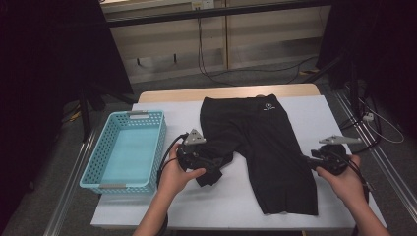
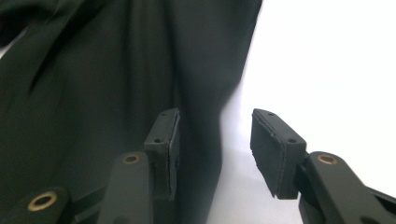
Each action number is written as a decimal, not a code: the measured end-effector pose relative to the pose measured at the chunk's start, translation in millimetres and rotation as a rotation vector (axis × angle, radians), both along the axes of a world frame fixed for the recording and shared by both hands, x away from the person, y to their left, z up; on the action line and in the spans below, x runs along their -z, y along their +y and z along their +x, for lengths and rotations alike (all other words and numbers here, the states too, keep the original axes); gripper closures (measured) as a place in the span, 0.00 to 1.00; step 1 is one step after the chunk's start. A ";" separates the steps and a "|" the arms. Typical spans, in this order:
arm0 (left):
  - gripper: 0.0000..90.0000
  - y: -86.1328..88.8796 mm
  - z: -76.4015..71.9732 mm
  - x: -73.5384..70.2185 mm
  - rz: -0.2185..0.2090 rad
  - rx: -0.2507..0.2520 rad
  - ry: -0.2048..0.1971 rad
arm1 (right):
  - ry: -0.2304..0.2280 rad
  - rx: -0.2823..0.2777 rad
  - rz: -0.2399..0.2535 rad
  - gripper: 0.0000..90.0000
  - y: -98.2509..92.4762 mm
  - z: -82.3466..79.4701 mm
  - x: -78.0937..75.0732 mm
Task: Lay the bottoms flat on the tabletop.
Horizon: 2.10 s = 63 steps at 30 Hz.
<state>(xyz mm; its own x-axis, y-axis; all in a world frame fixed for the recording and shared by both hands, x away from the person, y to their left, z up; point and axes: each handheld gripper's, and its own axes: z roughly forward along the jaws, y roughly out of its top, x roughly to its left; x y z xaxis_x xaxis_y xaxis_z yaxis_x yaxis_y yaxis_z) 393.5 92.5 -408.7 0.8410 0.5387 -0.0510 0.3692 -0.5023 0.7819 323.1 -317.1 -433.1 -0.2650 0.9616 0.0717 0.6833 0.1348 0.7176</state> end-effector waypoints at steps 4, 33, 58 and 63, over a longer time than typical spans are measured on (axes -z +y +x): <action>0.15 0.2 -0.4 -0.8 -0.007 0.001 0.002 | 0.019 0.038 0.005 0.69 4.3 29.6 7.2; 0.16 -2.3 0.7 4.6 0.008 0.006 0.003 | -0.042 0.108 -0.063 0.85 -5.7 73.6 24.7; 0.15 -0.7 -5.2 -0.9 0.006 0.016 -0.008 | 0.014 0.076 -0.114 0.63 -0.5 -11.5 15.0; 0.15 -2.7 -5.3 -1.0 0.001 0.018 -0.007 | 0.046 0.043 -0.057 0.95 -0.8 -14.8 18.9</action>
